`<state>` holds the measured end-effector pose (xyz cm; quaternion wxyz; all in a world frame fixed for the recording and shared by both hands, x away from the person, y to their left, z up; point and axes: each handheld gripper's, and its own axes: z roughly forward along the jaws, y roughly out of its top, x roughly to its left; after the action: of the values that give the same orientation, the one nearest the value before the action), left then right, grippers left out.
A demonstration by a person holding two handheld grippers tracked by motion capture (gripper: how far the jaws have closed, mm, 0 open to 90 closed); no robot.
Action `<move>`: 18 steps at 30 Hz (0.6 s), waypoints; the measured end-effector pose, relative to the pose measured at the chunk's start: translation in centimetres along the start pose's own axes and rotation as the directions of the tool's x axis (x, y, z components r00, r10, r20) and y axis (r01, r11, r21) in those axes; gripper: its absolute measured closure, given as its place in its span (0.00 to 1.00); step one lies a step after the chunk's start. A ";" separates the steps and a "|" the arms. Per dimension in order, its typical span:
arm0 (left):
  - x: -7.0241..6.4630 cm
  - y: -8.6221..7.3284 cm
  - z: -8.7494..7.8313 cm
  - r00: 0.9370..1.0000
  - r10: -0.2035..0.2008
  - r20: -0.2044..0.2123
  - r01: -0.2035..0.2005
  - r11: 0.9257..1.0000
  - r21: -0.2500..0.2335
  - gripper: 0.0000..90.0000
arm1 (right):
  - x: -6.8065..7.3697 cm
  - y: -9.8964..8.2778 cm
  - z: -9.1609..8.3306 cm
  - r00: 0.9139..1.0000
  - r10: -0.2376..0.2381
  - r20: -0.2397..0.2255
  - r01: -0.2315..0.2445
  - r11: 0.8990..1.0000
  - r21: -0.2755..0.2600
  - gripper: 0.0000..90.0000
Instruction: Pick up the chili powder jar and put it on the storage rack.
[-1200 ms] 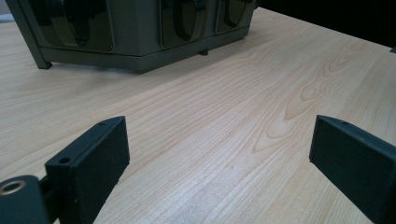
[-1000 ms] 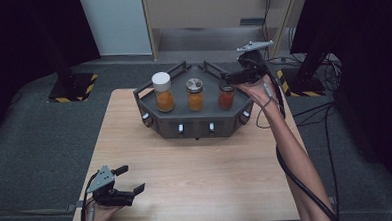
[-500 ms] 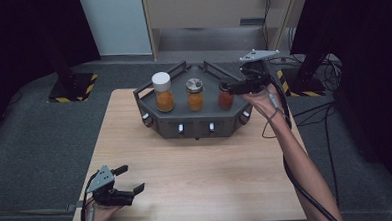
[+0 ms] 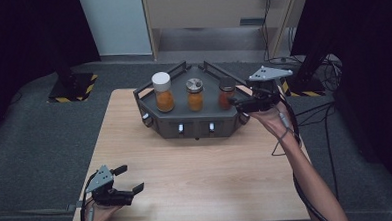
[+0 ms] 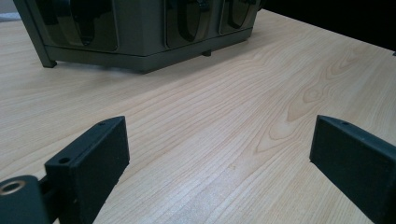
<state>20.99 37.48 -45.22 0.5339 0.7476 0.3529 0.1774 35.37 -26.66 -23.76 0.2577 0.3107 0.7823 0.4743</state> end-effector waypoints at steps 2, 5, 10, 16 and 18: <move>0.0 0.0 0.0 1.000 -0.002 -0.002 0.002 1.000 -0.001 0.04 | 0.1 -0.4 -0.3 1.000 -0.003 -0.003 0.003 1.000 0.000 0.13; 0.0 -0.1 0.0 1.000 -0.006 -0.002 0.006 1.000 -0.005 0.04 | 0.2 -1.2 -0.9 1.000 -0.003 -0.009 0.003 1.000 -0.002 0.13; 0.0 -0.1 0.0 1.000 -0.009 -0.004 0.009 1.000 -0.002 0.04 | 0.8 -2.5 -1.9 1.000 -0.017 -0.005 0.017 1.000 -0.003 0.13; 0.1 -0.1 0.0 1.000 -0.015 -0.003 0.015 1.000 -0.004 0.04 | 1.3 -4.0 -2.6 1.000 -0.009 -0.022 0.008 1.000 -0.013 0.11; 0.2 -0.1 0.0 1.000 -0.015 -0.002 0.015 1.000 -0.003 0.04 | 1.5 -4.5 -2.7 1.000 -0.008 -0.025 0.008 1.000 -0.016 0.11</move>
<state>21.08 37.60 -45.34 0.5360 0.7438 0.3590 0.1748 31.38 -28.78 -26.86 0.2522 0.2996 0.7830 0.4832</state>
